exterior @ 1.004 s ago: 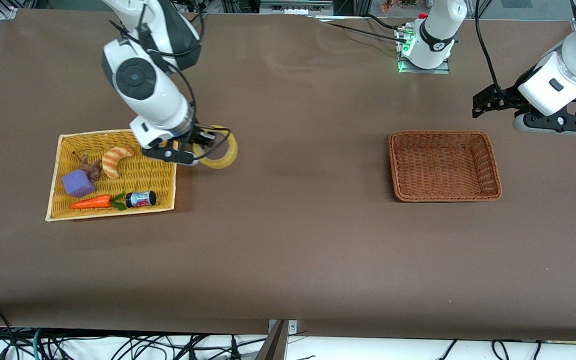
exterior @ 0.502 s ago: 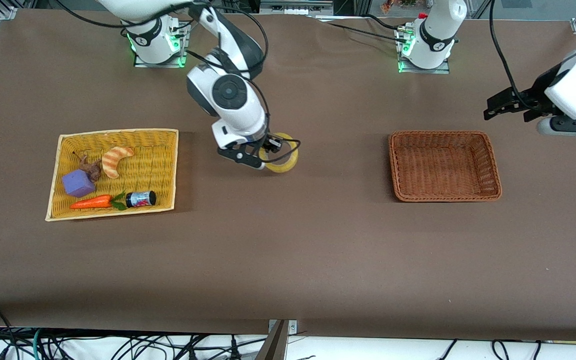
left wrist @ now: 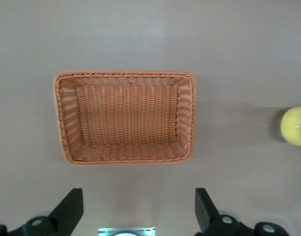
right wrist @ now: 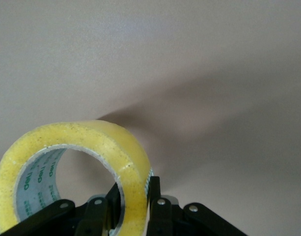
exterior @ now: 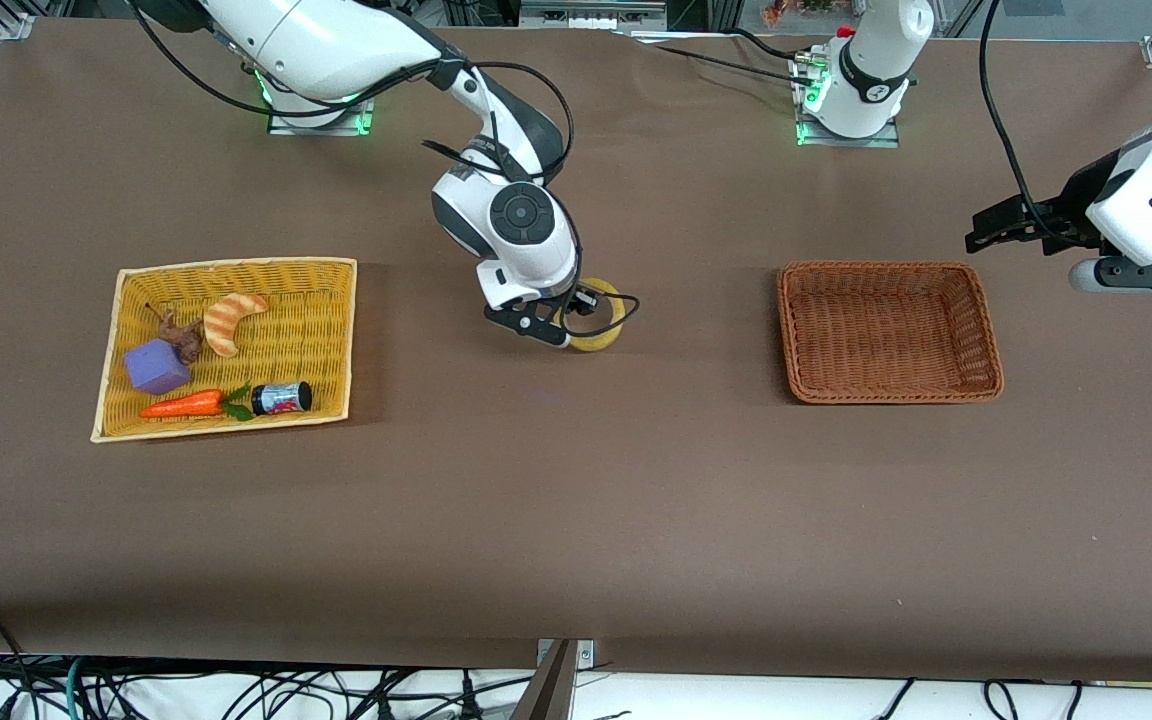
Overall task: Transfer tape with both arms
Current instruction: 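Lift the tape roll with the right gripper and carry it toward the basket, then set the tape on the table with the right gripper while the left gripper approaches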
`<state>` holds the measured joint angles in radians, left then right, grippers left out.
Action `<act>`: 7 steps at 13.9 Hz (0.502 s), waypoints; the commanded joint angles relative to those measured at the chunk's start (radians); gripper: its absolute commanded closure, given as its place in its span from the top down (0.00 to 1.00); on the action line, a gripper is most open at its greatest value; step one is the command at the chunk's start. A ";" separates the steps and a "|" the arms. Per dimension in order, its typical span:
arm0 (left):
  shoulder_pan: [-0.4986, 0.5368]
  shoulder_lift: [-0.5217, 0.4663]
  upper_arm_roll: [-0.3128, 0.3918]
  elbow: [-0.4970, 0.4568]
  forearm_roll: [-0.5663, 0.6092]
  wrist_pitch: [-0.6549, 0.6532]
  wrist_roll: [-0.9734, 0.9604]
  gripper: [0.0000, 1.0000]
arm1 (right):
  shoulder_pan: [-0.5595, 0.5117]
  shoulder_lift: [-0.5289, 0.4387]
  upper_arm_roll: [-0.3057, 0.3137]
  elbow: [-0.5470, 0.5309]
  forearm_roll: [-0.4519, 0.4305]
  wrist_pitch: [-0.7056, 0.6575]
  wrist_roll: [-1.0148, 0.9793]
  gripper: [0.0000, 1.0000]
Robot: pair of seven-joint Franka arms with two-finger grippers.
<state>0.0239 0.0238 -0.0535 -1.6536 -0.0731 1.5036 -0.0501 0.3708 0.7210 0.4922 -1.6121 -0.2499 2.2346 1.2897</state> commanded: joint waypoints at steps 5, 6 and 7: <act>0.007 -0.007 -0.062 -0.115 0.046 0.003 -0.002 1.00 | 0.011 0.070 -0.020 0.034 -0.126 0.033 0.017 0.00; 0.007 -0.025 -0.062 -0.174 0.042 0.056 -0.002 1.00 | 0.011 0.072 -0.020 0.034 -0.126 0.033 0.016 0.37; 0.007 -0.044 -0.066 -0.236 0.035 0.113 -0.004 1.00 | 0.010 0.075 -0.021 0.034 -0.121 0.034 0.019 0.87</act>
<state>0.0232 0.0288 -0.1078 -1.7648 -0.0380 1.5266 -0.0522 0.3710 0.7814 0.4740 -1.6086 -0.3524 2.2694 1.2902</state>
